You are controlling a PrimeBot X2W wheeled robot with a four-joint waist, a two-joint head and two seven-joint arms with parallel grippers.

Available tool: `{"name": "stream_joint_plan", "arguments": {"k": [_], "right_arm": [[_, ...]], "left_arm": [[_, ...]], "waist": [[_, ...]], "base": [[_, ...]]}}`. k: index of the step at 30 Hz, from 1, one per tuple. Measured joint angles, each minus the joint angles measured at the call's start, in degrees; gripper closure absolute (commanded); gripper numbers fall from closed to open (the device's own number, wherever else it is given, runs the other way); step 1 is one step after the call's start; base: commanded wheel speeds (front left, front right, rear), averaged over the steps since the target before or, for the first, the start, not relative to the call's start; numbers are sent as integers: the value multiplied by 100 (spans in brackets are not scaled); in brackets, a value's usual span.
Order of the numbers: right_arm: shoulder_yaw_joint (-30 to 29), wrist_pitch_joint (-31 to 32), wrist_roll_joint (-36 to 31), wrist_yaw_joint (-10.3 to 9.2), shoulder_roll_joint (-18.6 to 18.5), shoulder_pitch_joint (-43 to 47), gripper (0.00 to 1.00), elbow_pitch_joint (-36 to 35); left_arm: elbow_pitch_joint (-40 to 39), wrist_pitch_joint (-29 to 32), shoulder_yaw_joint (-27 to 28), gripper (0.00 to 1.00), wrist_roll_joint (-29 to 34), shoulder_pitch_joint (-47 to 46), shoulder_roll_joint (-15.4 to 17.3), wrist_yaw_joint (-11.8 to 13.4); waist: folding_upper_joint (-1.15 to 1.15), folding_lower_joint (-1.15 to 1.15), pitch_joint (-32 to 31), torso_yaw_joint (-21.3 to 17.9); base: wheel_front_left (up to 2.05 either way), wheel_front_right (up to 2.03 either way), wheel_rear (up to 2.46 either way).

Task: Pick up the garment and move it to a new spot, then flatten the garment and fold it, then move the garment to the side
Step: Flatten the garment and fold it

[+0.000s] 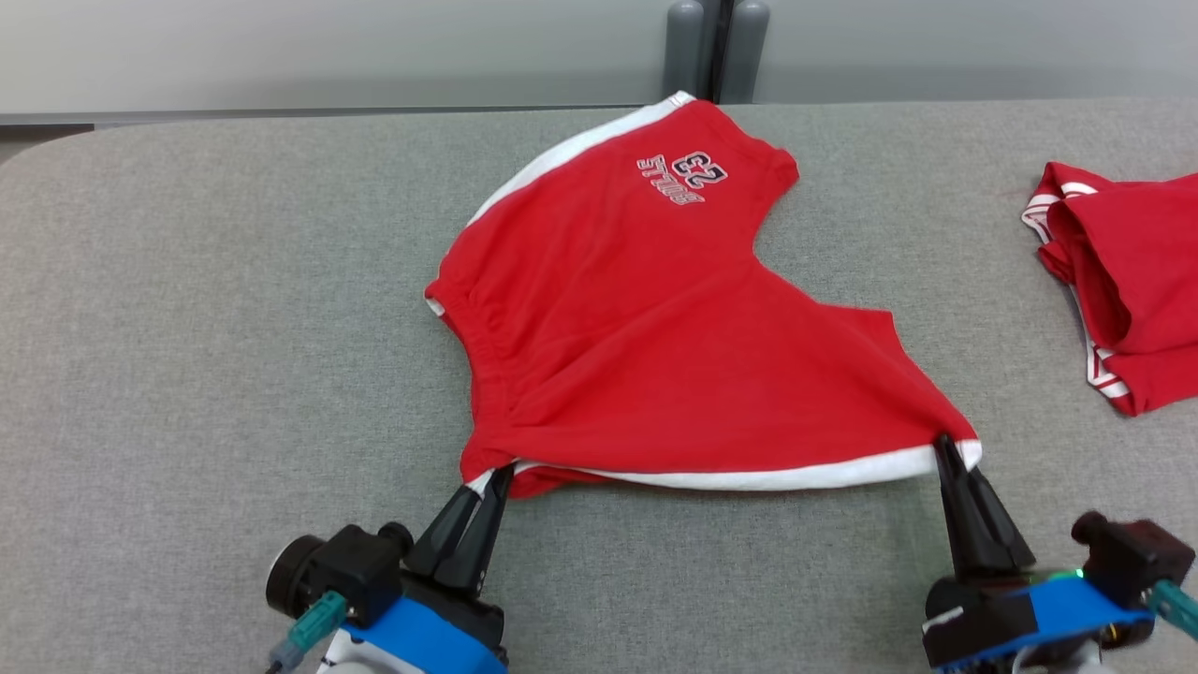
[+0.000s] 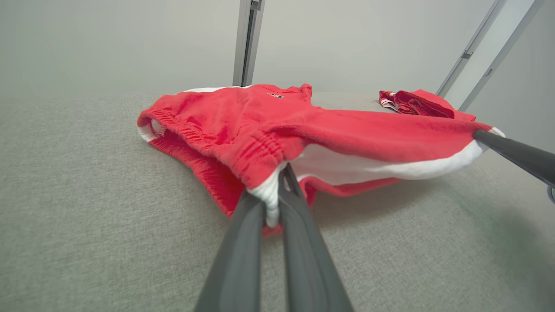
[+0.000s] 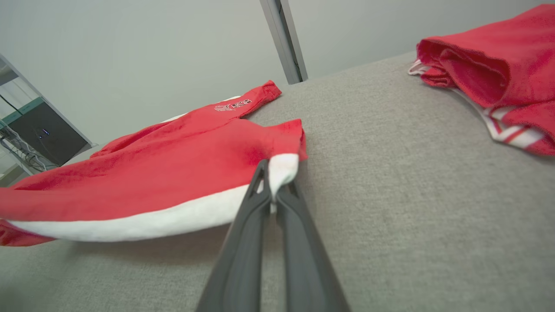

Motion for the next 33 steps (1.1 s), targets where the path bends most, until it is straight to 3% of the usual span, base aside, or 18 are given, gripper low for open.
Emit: {"name": "stream_joint_plan", "arguments": {"k": [7,14,26,33], "right_arm": [[-337,241,-111,0,259,629,100,-582],[-598,375,-291,-1,259,448,100,-804],[-334,681,-477,-1,-292,-1719,100,-57],[-193,879,-550,0,-490,-3178,100,722]], "left_arm": [[-264,19,-155,100,74,290,82,44],[-253,18,-141,100,66,185,19,44],[-49,7,14,100,146,-770,-120,25],[177,0,226,100,107,-1483,-448,-2]], "waist": [[0,0,-69,33],[0,1,-34,66],[0,2,328,266],[0,3,789,492]], "base": [[0,0,0],[0,0,0],[0,0,0],[0,0,0]]}}
